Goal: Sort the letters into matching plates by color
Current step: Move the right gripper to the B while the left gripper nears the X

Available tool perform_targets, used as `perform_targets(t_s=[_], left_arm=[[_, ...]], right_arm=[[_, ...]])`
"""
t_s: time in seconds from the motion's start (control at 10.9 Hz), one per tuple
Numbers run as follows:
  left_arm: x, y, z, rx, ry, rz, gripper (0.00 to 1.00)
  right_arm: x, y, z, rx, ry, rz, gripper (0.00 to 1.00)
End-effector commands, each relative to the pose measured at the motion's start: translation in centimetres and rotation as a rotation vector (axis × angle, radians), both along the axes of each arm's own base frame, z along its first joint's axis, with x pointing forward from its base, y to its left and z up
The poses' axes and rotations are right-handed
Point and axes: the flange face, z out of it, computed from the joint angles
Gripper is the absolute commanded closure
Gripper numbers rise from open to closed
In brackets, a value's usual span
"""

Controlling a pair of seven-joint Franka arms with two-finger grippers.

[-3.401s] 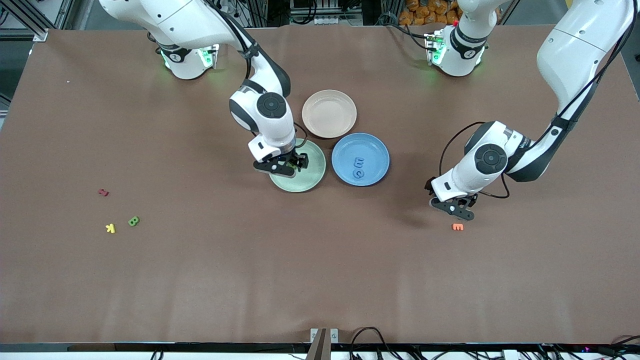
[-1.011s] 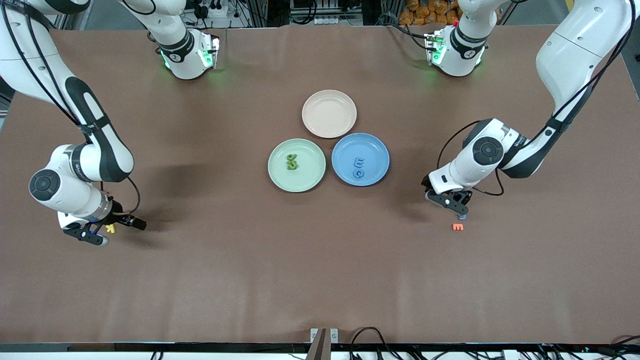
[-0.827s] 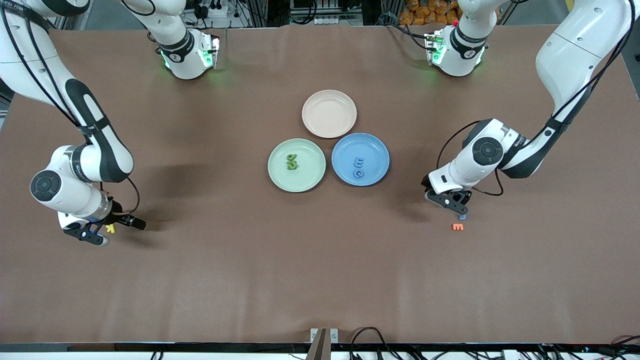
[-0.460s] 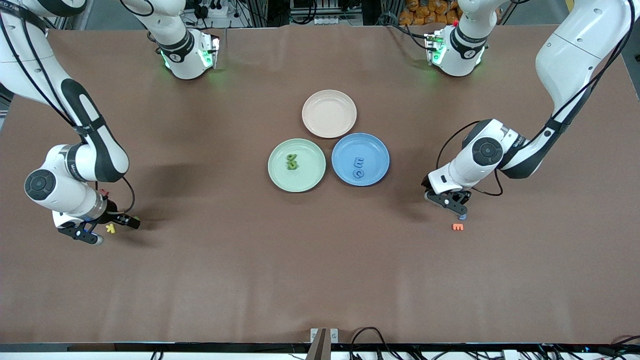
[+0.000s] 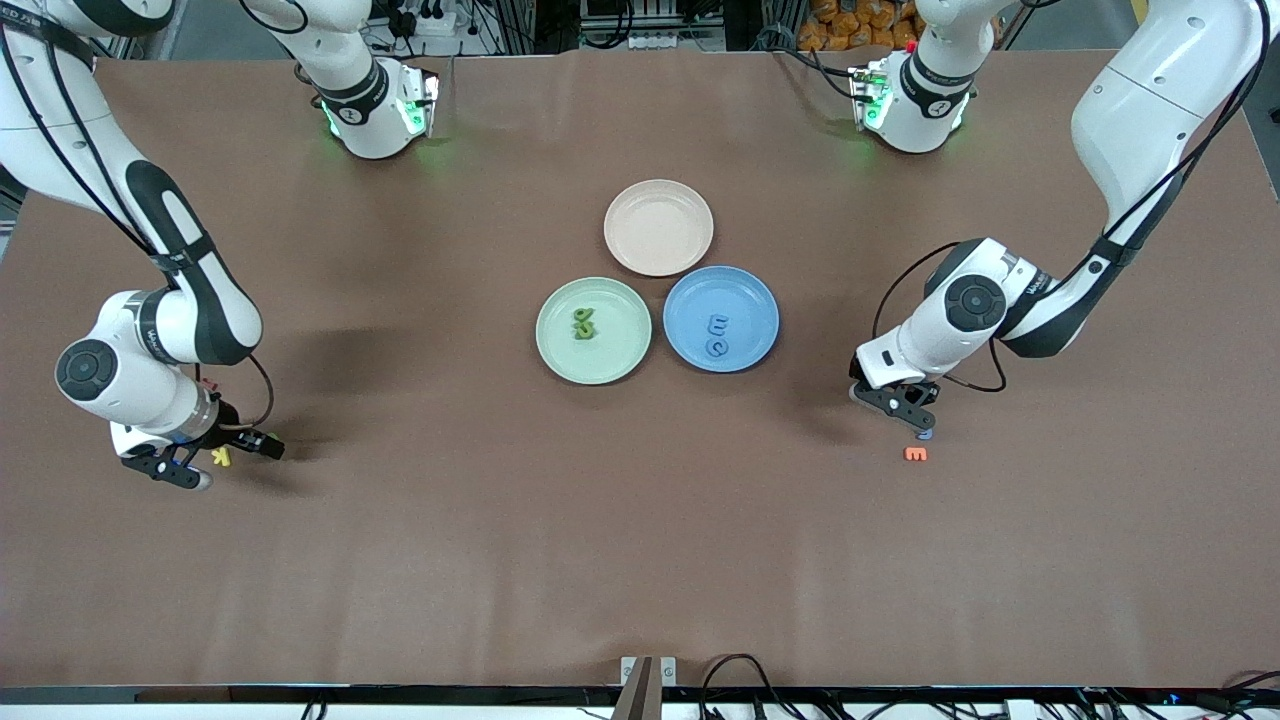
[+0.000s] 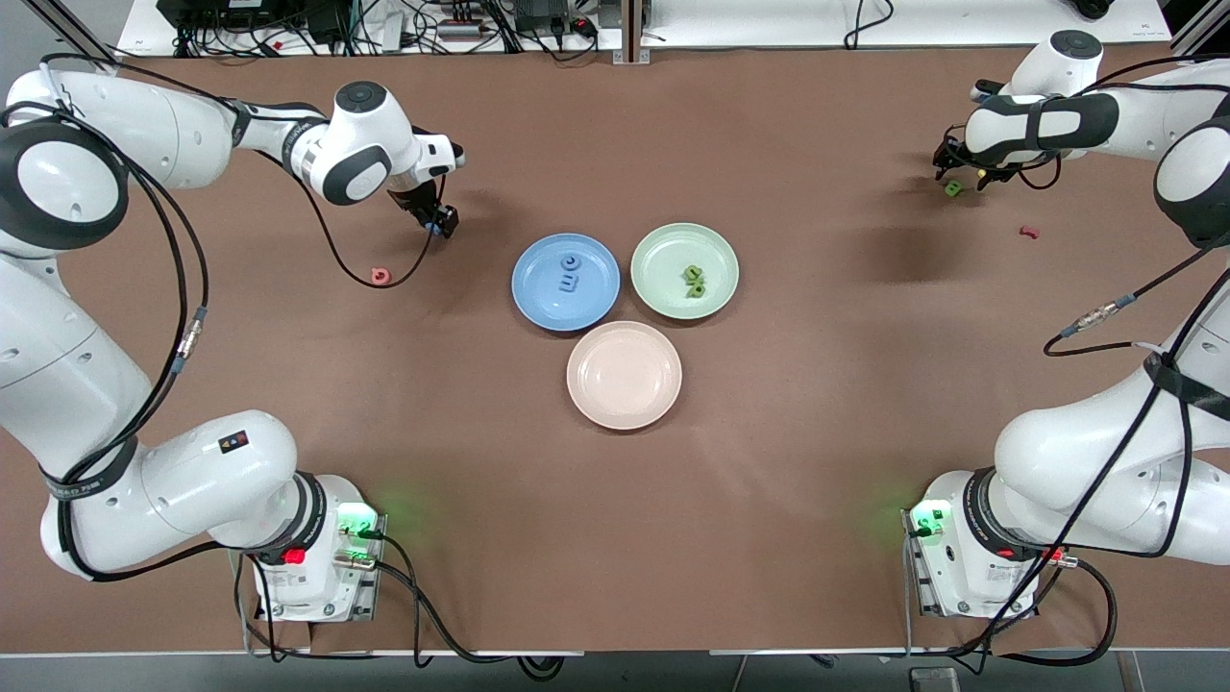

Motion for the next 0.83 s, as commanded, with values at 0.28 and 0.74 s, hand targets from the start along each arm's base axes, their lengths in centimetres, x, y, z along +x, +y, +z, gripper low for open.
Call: perform_targets(t_s=[0.28,0.74], left_arm=[[0.4,-0.1,0.3,0.000,-0.022,-0.007,1.00],[1.1,-0.2,1.3,-0.002,-0.039,0.008,1.00]], right_arm=[[-1.1,0.4,-1.1,0.007,-0.011,0.026,0.28],[-1.3,0.0,-1.0,-0.002,-0.011,0.031,0.65]])
